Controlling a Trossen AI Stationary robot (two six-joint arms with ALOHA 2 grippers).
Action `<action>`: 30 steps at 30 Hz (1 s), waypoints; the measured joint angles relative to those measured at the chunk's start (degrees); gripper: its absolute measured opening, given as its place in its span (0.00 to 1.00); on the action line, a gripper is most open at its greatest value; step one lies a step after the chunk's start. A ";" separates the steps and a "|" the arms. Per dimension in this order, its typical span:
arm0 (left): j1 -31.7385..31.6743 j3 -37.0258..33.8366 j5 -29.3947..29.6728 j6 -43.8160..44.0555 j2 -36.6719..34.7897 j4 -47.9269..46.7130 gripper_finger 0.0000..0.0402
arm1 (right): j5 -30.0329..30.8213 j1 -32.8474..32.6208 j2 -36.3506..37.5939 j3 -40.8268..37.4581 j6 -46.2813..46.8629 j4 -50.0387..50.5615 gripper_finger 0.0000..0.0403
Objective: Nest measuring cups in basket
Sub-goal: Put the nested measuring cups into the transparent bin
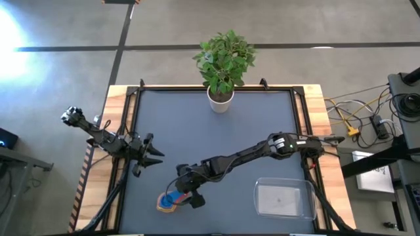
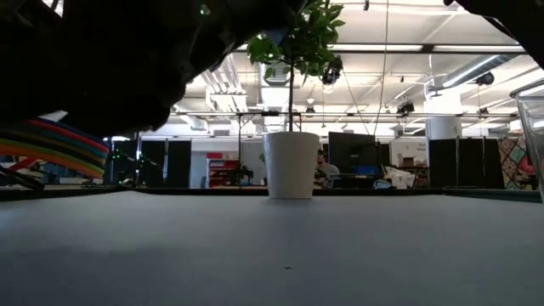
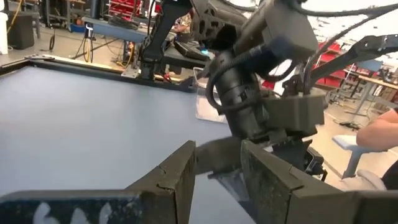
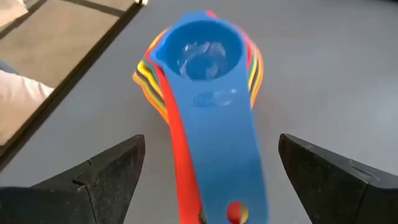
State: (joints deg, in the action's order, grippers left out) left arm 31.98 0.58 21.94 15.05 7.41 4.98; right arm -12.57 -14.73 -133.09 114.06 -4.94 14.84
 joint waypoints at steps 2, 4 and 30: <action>0.01 0.00 0.82 0.11 0.08 0.93 0.28 | 0.02 -0.01 -0.24 -0.05 0.06 0.38 0.89; -0.01 0.09 1.65 0.75 0.10 1.78 0.28 | 0.05 -0.03 -0.69 -0.07 0.25 0.32 0.89; -0.01 0.46 3.14 1.96 0.82 2.34 0.28 | 0.79 -0.27 -4.08 0.90 -2.05 -2.82 0.68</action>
State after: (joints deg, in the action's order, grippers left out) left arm 31.97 1.04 25.08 17.01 8.23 7.32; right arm -11.78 -15.00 -137.16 114.96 -6.99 12.02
